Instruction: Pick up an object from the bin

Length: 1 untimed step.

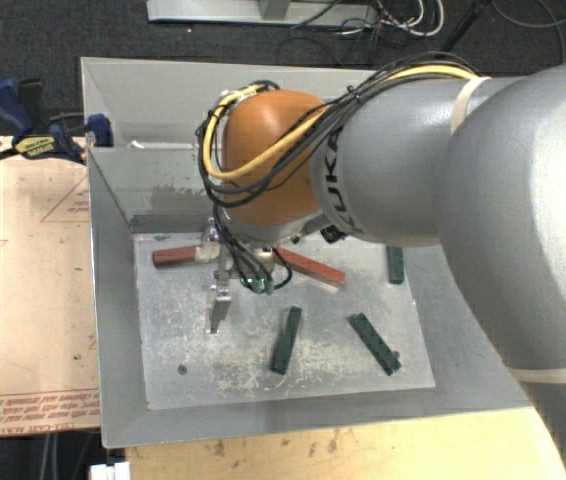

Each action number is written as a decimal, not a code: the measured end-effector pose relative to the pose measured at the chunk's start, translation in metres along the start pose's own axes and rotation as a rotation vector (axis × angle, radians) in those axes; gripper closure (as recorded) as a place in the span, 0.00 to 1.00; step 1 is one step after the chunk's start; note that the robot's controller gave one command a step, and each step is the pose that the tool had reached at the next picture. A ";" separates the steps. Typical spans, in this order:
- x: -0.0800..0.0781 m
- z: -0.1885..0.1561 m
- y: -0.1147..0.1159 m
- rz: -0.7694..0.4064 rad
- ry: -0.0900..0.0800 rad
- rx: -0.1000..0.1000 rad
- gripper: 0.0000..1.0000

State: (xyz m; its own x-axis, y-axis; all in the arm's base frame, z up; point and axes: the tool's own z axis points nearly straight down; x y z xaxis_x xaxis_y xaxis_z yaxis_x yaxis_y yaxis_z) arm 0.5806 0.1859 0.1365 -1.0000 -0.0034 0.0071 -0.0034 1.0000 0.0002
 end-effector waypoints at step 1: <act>-0.002 -0.004 -0.001 0.003 -0.007 -0.001 0.00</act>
Offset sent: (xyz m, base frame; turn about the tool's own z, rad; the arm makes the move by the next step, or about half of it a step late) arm 0.0752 0.0341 -0.0234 -0.0361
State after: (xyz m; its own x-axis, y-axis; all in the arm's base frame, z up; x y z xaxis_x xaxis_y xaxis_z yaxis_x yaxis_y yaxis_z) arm 0.5828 0.1853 0.1409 -1.0000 -0.0005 -0.0004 -0.0005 1.0000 0.0015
